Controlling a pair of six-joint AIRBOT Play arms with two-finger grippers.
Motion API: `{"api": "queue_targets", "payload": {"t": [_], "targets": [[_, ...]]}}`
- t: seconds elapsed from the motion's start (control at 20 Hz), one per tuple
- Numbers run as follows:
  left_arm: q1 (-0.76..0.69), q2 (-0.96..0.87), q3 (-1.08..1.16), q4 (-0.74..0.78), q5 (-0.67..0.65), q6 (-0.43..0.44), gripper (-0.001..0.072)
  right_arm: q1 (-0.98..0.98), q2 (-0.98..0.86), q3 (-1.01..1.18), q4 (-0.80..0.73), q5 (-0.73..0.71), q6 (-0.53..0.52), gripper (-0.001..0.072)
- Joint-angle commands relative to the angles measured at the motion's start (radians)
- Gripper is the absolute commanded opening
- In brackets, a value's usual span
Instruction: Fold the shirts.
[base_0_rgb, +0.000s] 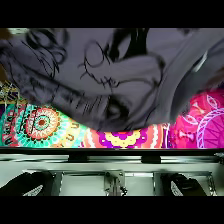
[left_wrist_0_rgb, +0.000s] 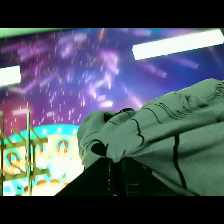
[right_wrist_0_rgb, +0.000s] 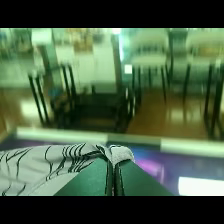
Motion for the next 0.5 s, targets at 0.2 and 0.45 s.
{"api": "queue_targets", "payload": {"t": [0.2, 0.45], "targets": [[0.001, -0.119, -0.43, -0.074, -0.02, -0.019, 0.0067, 0.0, -0.107, -0.311, 0.005, 0.282, -0.028, 0.0092], [-0.029, -0.119, -0.453, -0.202, -0.022, -0.01, 0.0067, 0.001, -0.255, -0.376, 0.283, -0.29, -0.023, 0.0092]]}}
